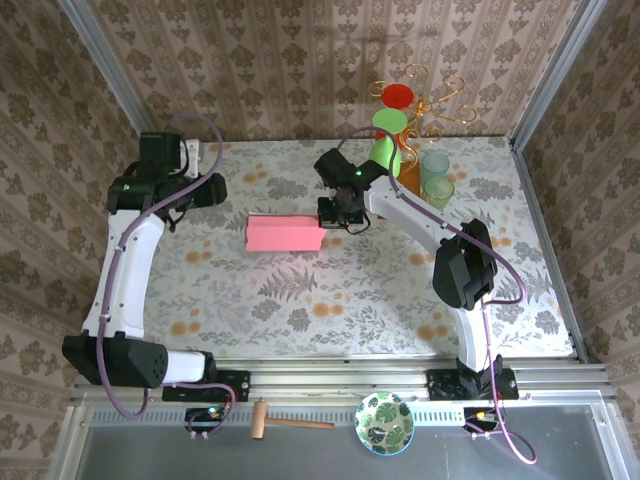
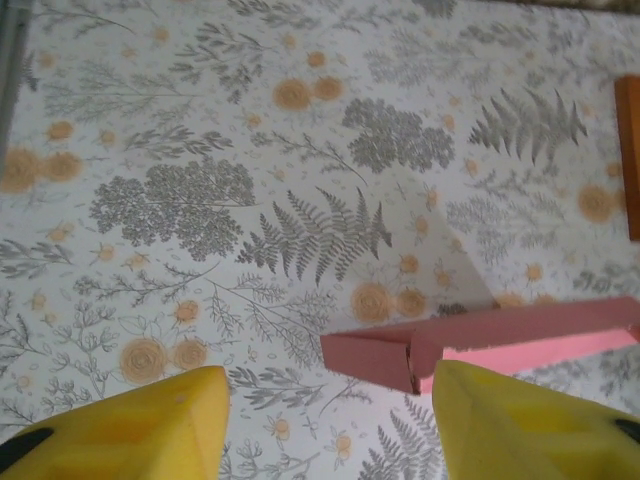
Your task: Fold the paper box
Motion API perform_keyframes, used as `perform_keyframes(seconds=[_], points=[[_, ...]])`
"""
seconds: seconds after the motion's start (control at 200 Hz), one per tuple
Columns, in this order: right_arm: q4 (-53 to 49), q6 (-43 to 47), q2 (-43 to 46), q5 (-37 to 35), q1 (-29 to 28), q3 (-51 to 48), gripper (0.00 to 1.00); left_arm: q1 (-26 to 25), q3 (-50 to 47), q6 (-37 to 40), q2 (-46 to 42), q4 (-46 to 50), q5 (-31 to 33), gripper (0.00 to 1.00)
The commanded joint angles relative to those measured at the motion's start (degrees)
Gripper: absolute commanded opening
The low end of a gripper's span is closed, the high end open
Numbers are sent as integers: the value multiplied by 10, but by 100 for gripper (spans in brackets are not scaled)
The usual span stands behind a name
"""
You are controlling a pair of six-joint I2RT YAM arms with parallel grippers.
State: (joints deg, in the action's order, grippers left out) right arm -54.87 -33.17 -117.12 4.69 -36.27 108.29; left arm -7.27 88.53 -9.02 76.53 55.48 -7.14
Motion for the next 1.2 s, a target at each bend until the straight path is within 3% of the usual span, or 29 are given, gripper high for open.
perform_keyframes(seconds=[0.0, 0.215, 0.44, 0.555, 0.66, 0.765, 0.855, 0.99, 1.095, 1.195], points=[[-51, -3, -22, -13, -4, 3, 0, 6, -38, 82, 5, 15, -85, 53], [-55, -3, -23, -14, -3, 10, 0, 2, -54, 135, 21, -24, -150, 40], [-63, -3, -29, -17, -4, 29, 0, -18, -81, 165, 19, -54, -138, 46], [-66, -3, -33, -17, -4, 39, 0, -19, -73, 138, 30, -68, -137, 52], [-70, -5, -37, -18, -4, 47, 0, -16, -49, 0, 41, -79, -108, 54], [-71, -8, -39, -20, -4, 51, 0, -12, -15, -210, 64, -26, -100, 53], [-70, -9, -41, -21, -5, 53, 0, -10, -45, -360, 53, -23, -112, 49], [-70, -11, -43, -19, -6, 61, 0, 10, -110, -554, 11, -59, -109, 54], [-75, -10, -47, -21, -7, 70, 0, 22, -158, -662, -23, -122, -132, 58], [-75, -11, -47, -21, -7, 70, 0, 25, -166, -695, -21, -133, -154, 66]])
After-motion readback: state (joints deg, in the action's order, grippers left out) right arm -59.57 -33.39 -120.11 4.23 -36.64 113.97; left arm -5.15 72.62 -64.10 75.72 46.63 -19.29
